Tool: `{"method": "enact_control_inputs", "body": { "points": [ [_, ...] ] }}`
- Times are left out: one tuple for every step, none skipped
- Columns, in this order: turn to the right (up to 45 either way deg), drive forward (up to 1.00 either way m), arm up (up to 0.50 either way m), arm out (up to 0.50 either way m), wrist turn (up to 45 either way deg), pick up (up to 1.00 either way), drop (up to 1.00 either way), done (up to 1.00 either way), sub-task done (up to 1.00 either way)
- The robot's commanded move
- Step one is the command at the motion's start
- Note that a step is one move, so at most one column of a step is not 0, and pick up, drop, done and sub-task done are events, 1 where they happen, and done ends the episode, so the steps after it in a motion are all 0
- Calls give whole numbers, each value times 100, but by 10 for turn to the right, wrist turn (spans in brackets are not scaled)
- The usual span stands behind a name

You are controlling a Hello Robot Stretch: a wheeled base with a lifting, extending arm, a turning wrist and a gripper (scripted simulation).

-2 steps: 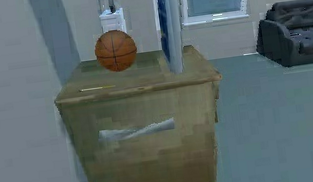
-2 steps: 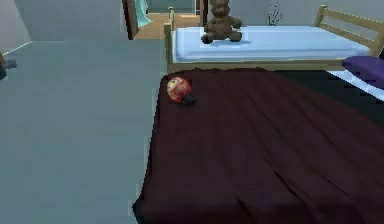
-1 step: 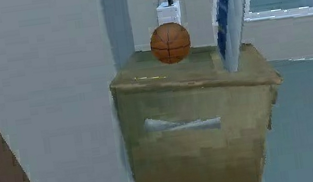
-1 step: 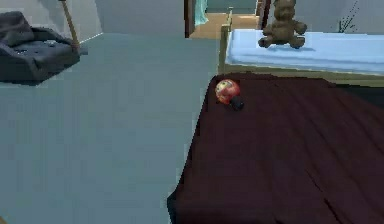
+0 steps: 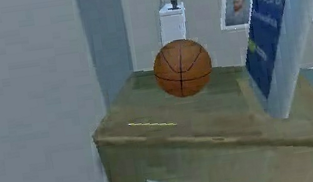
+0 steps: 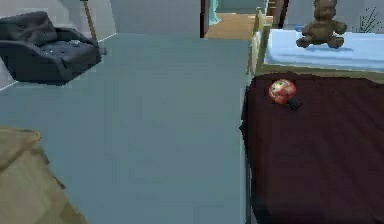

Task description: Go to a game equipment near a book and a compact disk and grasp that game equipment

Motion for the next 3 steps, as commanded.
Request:
{"method": "enact_control_inputs", "body": {
  "points": [
    [450, 0, 0, 0, 0, 0, 0, 0, 0],
    [300, 0, 0, 0, 0, 0, 0, 0, 0],
    [0, 65, 0, 0, 0, 0, 0, 0, 0]
  ]
}}
